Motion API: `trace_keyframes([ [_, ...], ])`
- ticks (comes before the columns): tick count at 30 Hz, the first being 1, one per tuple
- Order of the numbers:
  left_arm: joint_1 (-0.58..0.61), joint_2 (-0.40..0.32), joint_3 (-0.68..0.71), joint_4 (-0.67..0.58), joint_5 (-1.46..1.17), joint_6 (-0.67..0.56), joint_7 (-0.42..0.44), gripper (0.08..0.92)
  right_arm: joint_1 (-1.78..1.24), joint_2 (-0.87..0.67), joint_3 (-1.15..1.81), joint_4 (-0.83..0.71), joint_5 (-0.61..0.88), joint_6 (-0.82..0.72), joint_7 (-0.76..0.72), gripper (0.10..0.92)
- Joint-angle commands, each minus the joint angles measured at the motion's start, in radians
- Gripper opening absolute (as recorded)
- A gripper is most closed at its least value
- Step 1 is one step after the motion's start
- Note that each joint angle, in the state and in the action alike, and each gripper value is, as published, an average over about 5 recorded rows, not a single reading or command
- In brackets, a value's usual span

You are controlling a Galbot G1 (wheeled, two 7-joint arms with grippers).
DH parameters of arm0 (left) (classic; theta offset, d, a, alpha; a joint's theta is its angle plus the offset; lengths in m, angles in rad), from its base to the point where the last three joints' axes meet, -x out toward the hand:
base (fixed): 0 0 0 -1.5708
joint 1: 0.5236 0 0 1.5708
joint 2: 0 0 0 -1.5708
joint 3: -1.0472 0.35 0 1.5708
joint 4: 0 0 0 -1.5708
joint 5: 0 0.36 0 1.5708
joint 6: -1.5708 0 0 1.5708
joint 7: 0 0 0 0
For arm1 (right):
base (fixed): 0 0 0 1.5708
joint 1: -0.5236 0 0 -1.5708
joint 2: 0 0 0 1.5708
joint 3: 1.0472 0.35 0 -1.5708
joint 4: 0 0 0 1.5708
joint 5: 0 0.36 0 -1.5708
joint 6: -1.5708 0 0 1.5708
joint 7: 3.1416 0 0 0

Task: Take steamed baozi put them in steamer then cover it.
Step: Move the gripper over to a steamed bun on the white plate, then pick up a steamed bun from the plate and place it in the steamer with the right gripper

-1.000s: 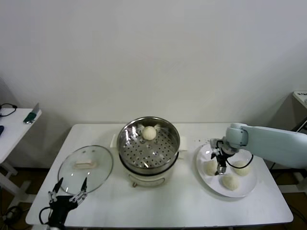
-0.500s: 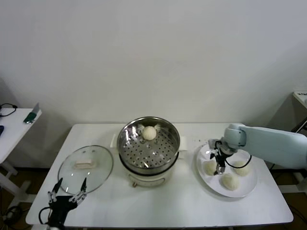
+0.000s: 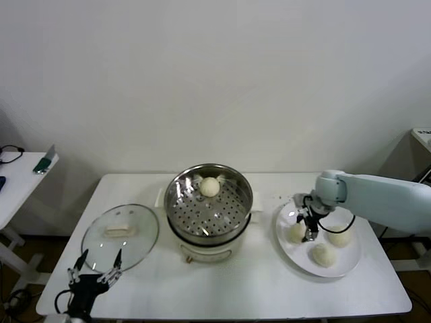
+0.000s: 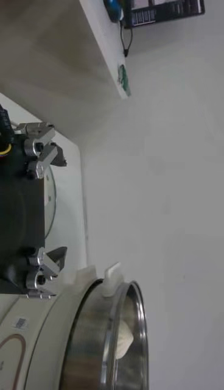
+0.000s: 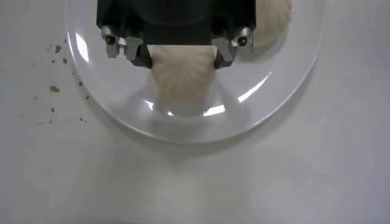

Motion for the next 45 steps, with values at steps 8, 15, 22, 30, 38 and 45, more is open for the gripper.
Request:
trace_keyframes([
  [8,0.000,0.009,-0.001,-0.014,0.002,0.007,0.000,0.823,0.637,0.090,-0.266,0.151,0.286,0.065,-0.137,0.688],
  [15,0.004,0.008,0.007,-0.028,0.003,0.008,0.000,0.823,0.725,0.201,-0.156,0.210,0.461,0.019,-0.114,0.689],
  [22,0.006,0.001,0.011,-0.039,0.004,0.005,0.000,0.823,0.577,0.362,0.002,0.233,0.542,-0.077,0.010,0.695],
  [30,0.008,-0.007,0.005,-0.062,-0.001,0.011,0.000,0.823,0.423,0.580,-0.004,0.138,0.554,-0.149,0.096,0.696],
  [38,0.024,-0.010,0.004,-0.073,-0.002,0.002,-0.001,0.823,0.288,0.722,-0.011,-0.043,0.557,-0.232,0.207,0.696],
  [45,0.028,-0.011,0.000,-0.081,-0.002,0.002,-0.002,0.823,0.211,0.761,-0.019,-0.108,0.542,-0.257,0.233,0.691],
])
